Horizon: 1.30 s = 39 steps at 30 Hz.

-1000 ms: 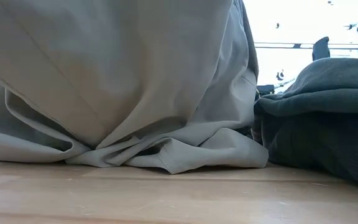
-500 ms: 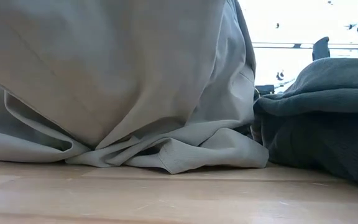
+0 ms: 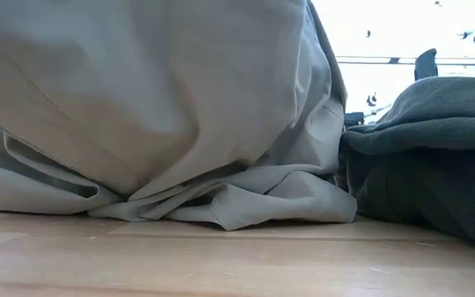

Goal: Sort clothes
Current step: Put the brown shorts into the white laundry bin

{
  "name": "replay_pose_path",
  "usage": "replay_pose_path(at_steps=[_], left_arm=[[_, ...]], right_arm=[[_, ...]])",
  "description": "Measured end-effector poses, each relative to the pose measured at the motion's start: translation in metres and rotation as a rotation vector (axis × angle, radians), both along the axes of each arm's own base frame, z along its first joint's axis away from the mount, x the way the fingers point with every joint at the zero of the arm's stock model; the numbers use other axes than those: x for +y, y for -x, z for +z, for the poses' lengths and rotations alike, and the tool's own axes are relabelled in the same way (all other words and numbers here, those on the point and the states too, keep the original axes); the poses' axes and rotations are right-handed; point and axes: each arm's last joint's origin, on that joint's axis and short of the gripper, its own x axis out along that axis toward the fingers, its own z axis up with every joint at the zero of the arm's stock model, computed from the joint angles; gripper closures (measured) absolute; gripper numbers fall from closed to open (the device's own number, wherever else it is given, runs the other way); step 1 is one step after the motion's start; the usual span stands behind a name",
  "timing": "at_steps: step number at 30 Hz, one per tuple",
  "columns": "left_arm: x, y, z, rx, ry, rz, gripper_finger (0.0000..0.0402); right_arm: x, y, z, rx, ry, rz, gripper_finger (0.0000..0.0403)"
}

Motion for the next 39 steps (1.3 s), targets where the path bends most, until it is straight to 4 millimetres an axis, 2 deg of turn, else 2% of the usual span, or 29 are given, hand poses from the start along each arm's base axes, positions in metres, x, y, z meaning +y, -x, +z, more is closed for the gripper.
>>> replay_pose_path(at_steps=[2,7,12,17,22,26,31,34,39], left_arm=[[0.000,0.002,0.002,-0.018,-0.024,-0.058,0.0229],[0.008,0.018,0.023,-0.073,0.018,-0.146,0.0203],[0.026,0.045,0.046,-0.146,-0.011,-0.085,0.0201],[0.039,0.064,0.063,-0.252,-0.084,-0.019,0.0201],[0.040,0.071,0.074,-0.386,-0.151,-0.040,0.0201],[0.043,0.074,0.077,-0.417,-0.220,0.099,0.0201],[0.051,0.083,0.082,-0.427,-0.277,0.244,0.0201],[0.056,0.092,0.088,-0.451,-0.258,0.325,0.0201],[0.059,0.098,0.088,-0.428,-0.279,0.521,0.0201]], right_arm=[[0.000,0.000,0.000,0.005,0.006,0.011,0.0386],[-0.002,0.004,-0.002,0.045,0.002,-0.019,0.0396],[-0.005,0.012,0.004,0.082,-0.009,-0.055,0.0398],[-0.008,0.025,0.033,-0.026,0.017,-0.088,0.0399],[-0.017,0.040,0.068,-0.181,0.097,-0.150,0.0399],[-0.037,0.053,0.097,-0.284,0.110,-0.248,0.0399],[-0.064,0.070,0.121,-0.323,0.066,-0.351,0.0399],[-0.073,0.079,0.129,-0.321,0.055,-0.388,0.0399],[-0.078,0.084,0.132,-0.320,0.071,-0.407,0.0399]])
